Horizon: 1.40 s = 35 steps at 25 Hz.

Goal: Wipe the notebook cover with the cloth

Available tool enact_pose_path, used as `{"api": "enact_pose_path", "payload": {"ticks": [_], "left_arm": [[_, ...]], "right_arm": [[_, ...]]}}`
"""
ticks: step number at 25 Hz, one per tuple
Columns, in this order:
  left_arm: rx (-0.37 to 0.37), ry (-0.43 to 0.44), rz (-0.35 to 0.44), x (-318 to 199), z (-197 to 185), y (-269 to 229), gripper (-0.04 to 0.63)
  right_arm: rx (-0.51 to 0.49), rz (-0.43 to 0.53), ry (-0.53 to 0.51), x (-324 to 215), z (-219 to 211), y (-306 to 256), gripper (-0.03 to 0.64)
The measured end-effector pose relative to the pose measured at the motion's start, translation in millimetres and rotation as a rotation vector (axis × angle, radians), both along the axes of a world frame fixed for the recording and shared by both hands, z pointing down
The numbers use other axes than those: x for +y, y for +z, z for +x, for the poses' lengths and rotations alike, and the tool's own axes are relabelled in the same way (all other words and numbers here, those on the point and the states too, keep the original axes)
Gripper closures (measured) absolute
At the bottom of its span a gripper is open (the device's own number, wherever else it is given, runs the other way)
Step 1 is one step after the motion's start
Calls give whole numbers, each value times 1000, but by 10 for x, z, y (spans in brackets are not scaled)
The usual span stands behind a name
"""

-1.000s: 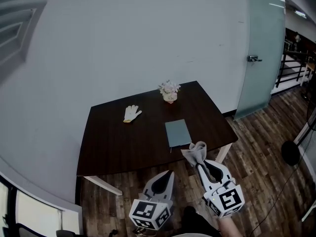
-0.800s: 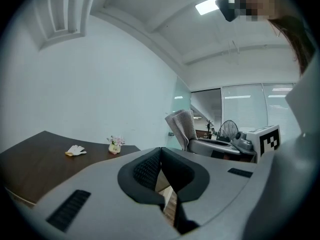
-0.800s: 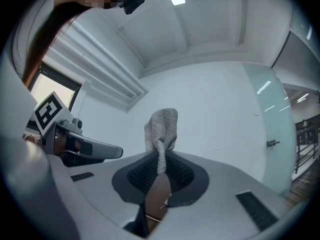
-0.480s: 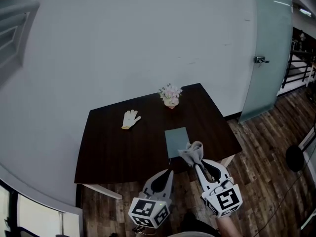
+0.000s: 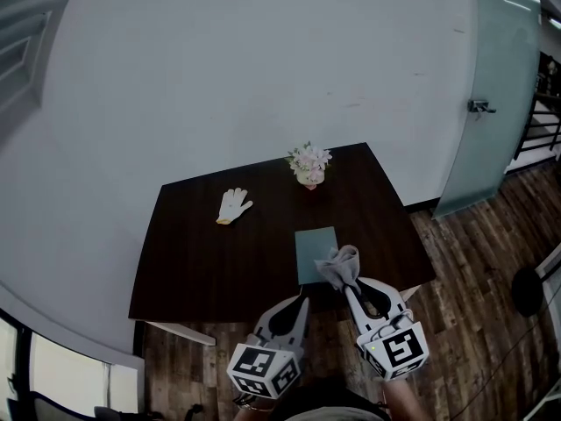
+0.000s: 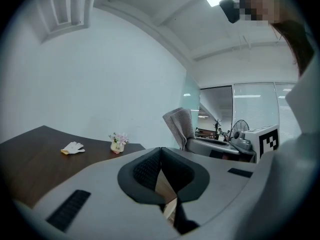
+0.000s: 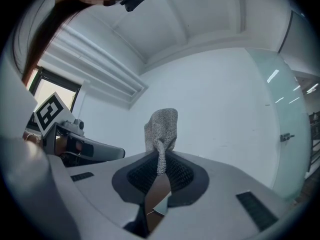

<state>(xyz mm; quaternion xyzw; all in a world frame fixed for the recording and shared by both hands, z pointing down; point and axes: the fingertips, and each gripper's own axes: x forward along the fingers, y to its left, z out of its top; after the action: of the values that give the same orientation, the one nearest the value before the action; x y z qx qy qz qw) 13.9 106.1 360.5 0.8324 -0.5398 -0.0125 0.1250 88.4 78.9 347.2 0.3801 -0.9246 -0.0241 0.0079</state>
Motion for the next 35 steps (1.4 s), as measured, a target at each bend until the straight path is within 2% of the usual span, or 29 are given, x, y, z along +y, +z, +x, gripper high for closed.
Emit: {"api": "enact_pose_path", "payload": {"ticks": [11, 21, 26, 35], "left_arm": [[22, -4, -36, -493, -171, 178, 577], [15, 60, -92, -1106, -441, 480, 577], [33, 98, -155, -1439, -658, 753, 577], [-13, 196, -261, -1874, -947, 1291, 577]], "right_arm": [[33, -28, -37, -497, -227, 148, 572], [95, -58, -27, -1132, -525, 368, 572], [173, -75, -31, -1496, -741, 586, 572], [340, -83, -47, -2113, -1182, 975, 571]]}}
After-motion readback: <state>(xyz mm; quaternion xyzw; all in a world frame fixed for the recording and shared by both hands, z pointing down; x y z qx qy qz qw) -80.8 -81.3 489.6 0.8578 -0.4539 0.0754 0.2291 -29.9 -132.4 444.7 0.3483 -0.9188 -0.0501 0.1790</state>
